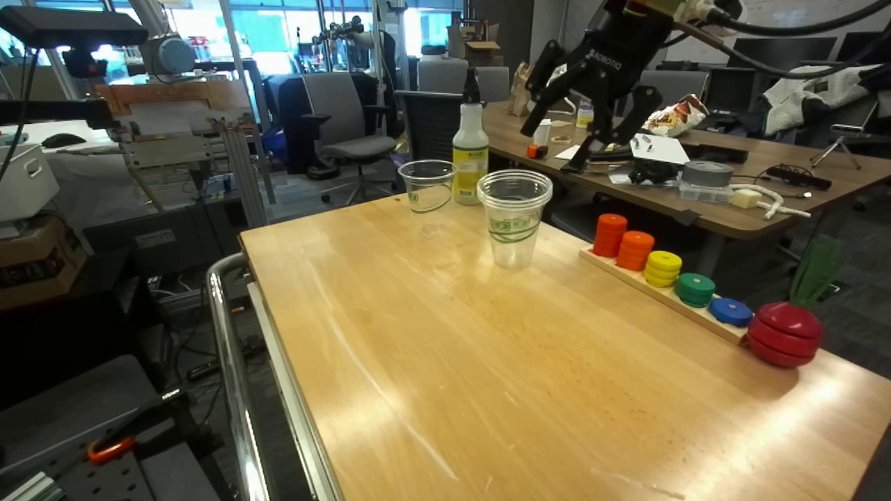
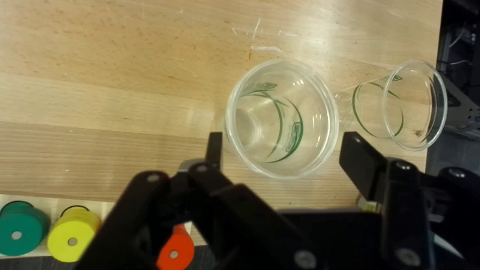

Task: Pack the first disposable cup into the second then both into the third cup and put all into the fourth cup

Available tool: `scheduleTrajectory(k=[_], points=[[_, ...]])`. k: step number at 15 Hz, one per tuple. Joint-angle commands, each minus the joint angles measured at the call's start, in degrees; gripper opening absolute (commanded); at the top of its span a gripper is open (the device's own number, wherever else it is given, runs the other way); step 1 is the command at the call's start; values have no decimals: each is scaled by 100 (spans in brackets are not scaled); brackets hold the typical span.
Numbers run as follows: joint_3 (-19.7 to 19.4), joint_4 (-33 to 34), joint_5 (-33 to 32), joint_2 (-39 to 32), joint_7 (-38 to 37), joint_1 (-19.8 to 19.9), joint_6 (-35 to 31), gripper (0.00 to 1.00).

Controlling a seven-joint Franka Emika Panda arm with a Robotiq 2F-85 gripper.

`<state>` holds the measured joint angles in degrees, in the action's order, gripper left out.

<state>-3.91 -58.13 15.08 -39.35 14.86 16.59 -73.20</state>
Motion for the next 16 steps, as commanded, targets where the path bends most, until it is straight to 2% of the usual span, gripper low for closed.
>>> scheduleTrajectory(k=[1,6,16], points=[[-64,170,-191,-34,-126,-53,-8,100],[-81,263,-89,-141,-575,-1,55,100],[-194,15,-203,-234,-1550,-65,-782,100]])
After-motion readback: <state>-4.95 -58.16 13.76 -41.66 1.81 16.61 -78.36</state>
